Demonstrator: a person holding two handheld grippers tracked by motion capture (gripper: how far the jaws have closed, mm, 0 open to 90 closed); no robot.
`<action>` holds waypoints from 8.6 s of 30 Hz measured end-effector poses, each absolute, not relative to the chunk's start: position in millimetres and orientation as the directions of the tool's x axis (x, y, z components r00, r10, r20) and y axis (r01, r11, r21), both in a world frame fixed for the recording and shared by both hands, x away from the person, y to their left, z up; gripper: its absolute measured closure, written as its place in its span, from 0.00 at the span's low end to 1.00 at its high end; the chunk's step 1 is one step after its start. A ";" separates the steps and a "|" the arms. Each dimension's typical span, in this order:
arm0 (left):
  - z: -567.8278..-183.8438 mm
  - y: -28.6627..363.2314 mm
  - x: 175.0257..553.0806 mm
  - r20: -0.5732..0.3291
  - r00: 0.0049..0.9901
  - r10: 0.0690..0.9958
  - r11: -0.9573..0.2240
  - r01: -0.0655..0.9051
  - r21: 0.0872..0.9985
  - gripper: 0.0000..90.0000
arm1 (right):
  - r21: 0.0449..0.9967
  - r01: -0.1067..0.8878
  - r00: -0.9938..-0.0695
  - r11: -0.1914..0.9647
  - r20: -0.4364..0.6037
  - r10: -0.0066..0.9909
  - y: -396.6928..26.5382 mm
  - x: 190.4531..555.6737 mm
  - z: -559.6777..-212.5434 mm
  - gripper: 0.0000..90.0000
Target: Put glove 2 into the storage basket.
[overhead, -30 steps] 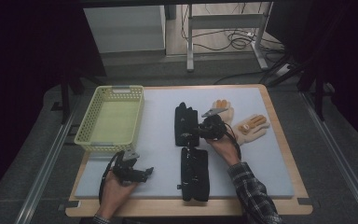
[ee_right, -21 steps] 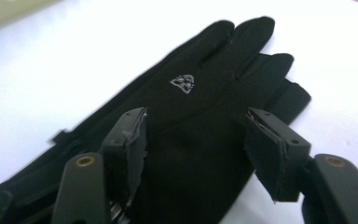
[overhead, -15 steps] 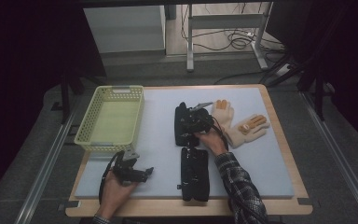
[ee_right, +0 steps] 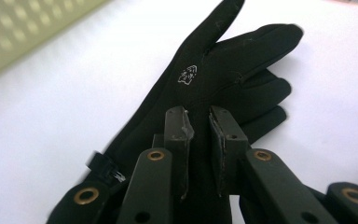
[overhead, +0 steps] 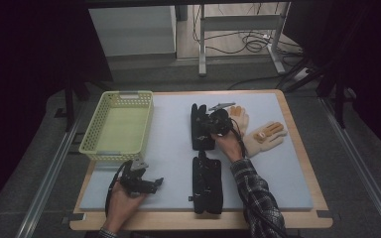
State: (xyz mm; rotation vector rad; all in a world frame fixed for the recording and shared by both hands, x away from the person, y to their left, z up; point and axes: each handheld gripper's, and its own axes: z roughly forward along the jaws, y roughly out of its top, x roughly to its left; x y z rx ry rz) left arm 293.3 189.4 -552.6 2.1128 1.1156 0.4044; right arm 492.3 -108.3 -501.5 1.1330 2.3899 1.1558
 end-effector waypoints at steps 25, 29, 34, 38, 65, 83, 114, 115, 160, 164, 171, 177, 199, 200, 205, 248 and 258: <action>-552.6 189.3 293.3 -0.048 0.580 0.813 -0.381 0.592 0.710 0.10 | 0.841 0.407 -0.702 0.358 0.037 0.711 -134.5 399.7 -423.5 0.86; -552.7 189.3 293.3 -0.050 0.580 0.813 -0.379 0.593 0.710 0.10 | 0.840 0.423 -0.677 0.339 0.044 0.735 -140.4 410.9 -425.6 0.86; -552.7 189.3 293.2 -0.050 0.580 0.813 -0.379 0.593 0.710 0.10 | 0.838 0.450 -0.655 0.308 0.076 0.751 -145.0 421.5 -426.5 0.86; -552.6 189.3 293.2 -0.049 0.579 0.814 -0.380 0.594 0.709 0.10 | 0.831 0.486 -0.659 0.271 0.145 0.738 -147.4 417.8 -427.9 0.85; -552.7 189.1 293.2 -0.049 0.579 0.814 -0.379 0.593 0.711 0.10 | 0.812 0.460 -0.719 0.359 0.103 0.688 -160.2 296.5 -475.2 0.58; -552.9 188.8 293.1 -0.052 0.576 0.816 -0.374 0.593 0.713 0.10 | 0.676 0.332 -0.901 0.658 0.021 0.434 -138.3 324.3 -499.8 0.57; -552.7 189.1 293.2 -0.050 0.579 0.814 -0.378 0.593 0.711 0.10 | 0.722 0.519 -0.700 0.458 0.051 0.712 -134.5 289.5 -500.7 0.71; -552.7 189.2 293.2 -0.049 0.579 0.814 -0.379 0.593 0.711 0.10 | 0.719 0.513 -0.708 0.468 0.047 0.705 -136.0 289.2 -503.1 0.62; -552.9 201.4 293.8 -0.051 0.558 0.829 -0.370 0.615 0.696 0.03 | 0.746 0.461 -0.794 0.481 0.105 0.599 -153.2 276.9 -536.6 0.88; -553.0 208.3 293.5 -0.050 0.557 0.829 -0.371 0.615 0.696 0.04 | 0.748 0.452 -0.794 0.486 0.089 0.601 -138.2 285.1 -537.2 0.88; -553.2 210.6 293.9 -0.046 0.563 0.825 -0.380 0.613 0.692 0.04 | 0.749 0.449 -0.791 0.487 0.079 0.607 -117.4 301.9 -538.0 0.88; -553.3 211.2 294.1 -0.048 0.565 0.823 -0.381 0.613 0.692 0.04 | 0.746 0.437 -0.793 0.502 0.056 0.606 -101.8 311.3 -538.2 0.87; -554.2 211.4 293.8 -0.051 0.565 0.823 -0.375 0.609 0.699 0.04 | 0.757 0.456 -0.711 0.468 -0.007 0.703 -170.0 321.9 -523.2 0.52; -554.2 211.4 293.8 -0.051 0.565 0.823 -0.375 0.609 0.699 0.04 | 0.755 0.460 -0.703 0.467 -0.011 0.711 -175.4 322.6 -523.0 0.49; -554.2 211.5 293.8 -0.051 0.566 0.823 -0.375 0.609 0.698 0.04 | 0.748 0.484 -0.665 0.454 -0.022 0.746 -195.9 324.4 -523.6 0.42; -507.7 154.9 296.1 -0.134 0.638 0.758 -0.372 0.593 0.714 0.01 | 0.734 0.537 -0.558 0.415 -0.060 0.828 -259.3 331.3 -532.2 0.20; -516.2 90.6 302.4 -0.070 0.645 0.761 -0.444 0.596 0.670 0.00 | 0.735 0.535 -0.559 0.418 -0.063 0.827 -259.2 331.2 -532.3 0.20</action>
